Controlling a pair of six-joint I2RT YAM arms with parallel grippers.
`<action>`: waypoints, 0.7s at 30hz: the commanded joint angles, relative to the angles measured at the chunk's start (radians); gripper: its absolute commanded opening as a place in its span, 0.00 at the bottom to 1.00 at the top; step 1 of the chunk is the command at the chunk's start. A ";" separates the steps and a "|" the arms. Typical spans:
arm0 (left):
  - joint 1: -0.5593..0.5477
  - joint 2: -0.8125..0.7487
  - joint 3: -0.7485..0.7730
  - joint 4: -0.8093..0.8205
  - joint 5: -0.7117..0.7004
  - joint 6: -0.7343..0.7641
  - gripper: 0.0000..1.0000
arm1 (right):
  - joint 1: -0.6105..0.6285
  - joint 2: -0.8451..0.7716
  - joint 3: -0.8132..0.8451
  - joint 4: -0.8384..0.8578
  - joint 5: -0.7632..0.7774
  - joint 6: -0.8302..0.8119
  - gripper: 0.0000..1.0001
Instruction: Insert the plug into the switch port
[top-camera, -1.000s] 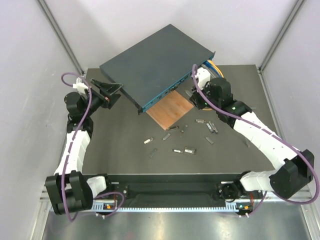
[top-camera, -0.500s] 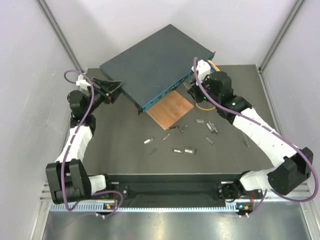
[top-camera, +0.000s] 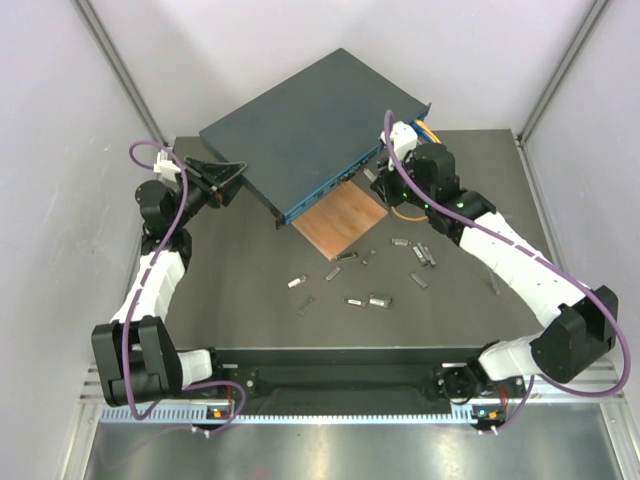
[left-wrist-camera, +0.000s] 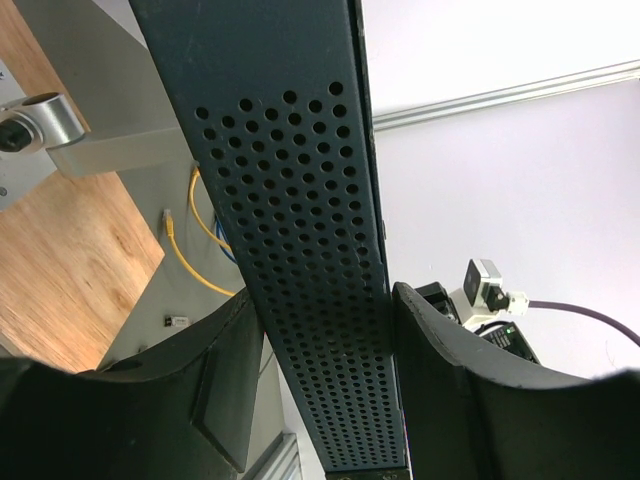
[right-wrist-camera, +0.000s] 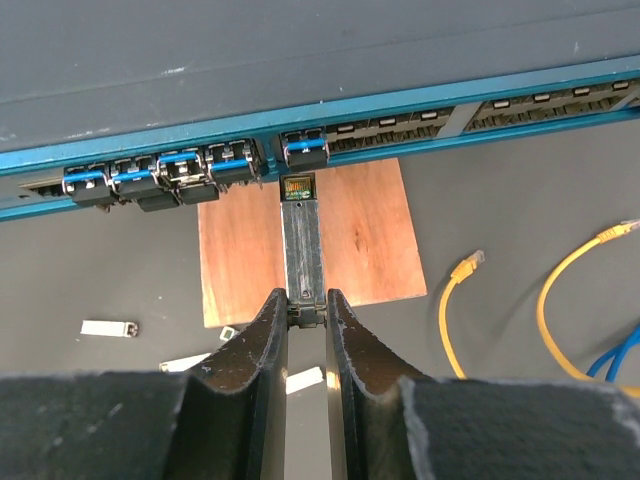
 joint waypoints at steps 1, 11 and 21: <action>-0.005 -0.014 0.026 0.060 -0.002 0.053 0.05 | 0.008 0.001 0.055 0.047 -0.005 0.025 0.00; -0.007 -0.019 0.014 0.054 0.001 0.061 0.00 | 0.008 -0.002 0.069 0.055 0.012 0.012 0.00; -0.005 -0.020 0.016 0.055 0.000 0.062 0.00 | 0.007 -0.006 0.093 0.044 0.020 0.006 0.00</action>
